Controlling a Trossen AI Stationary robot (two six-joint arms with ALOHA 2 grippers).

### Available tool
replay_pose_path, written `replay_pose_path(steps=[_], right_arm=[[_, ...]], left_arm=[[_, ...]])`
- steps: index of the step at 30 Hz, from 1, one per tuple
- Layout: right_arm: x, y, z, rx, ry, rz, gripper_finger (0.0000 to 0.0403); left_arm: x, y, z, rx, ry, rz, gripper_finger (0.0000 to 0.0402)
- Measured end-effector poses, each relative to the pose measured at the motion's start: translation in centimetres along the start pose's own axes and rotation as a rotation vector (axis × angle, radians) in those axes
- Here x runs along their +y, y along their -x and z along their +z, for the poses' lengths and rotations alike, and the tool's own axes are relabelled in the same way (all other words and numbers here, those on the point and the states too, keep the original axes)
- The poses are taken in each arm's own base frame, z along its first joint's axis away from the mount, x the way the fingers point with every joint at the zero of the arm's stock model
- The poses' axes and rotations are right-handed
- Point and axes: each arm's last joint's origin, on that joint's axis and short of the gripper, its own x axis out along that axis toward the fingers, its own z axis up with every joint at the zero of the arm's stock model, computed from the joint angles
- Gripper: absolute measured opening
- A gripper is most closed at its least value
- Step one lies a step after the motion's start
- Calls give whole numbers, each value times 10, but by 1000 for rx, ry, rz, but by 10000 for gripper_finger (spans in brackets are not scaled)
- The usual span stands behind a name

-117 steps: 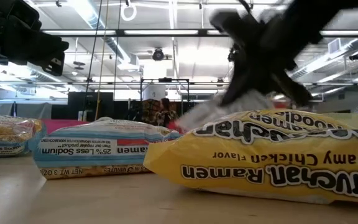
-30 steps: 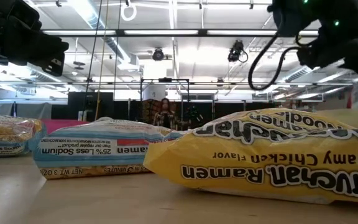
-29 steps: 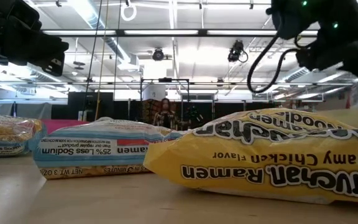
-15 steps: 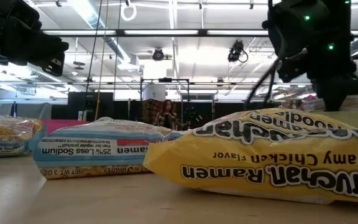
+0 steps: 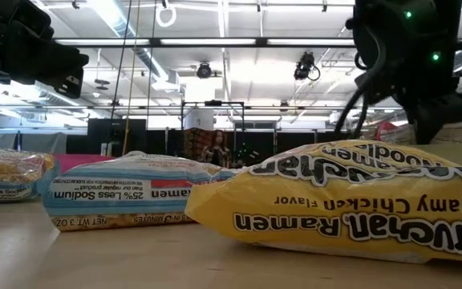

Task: Sort Maruchan noodles
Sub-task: Put the red noodle pack into the yellow bin

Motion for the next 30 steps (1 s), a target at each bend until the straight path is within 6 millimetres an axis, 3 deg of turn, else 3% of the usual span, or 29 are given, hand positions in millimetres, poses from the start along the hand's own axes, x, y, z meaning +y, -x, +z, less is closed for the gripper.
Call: replay_pose_path(steps=[4,8,13,17,23,30], right_arm=[[-10,13,-1,18,-52,-17,142],[-19,31,0,71,-265,23,180],[-12,46,7,185,-655,283,188],[3,51,6,184,-777,338,184],[11,38,-3,197,-921,270,163],[28,-8,-10,267,-1001,290,84]], left_arm=[[0,0,0,0,0,0,62],[0,0,0,1,0,0,62],[0,0,0,1,0,0,62],[0,0,0,-5,0,0,62],[0,0,0,0,0,0,62],[0,0,0,0,0,0,62]])
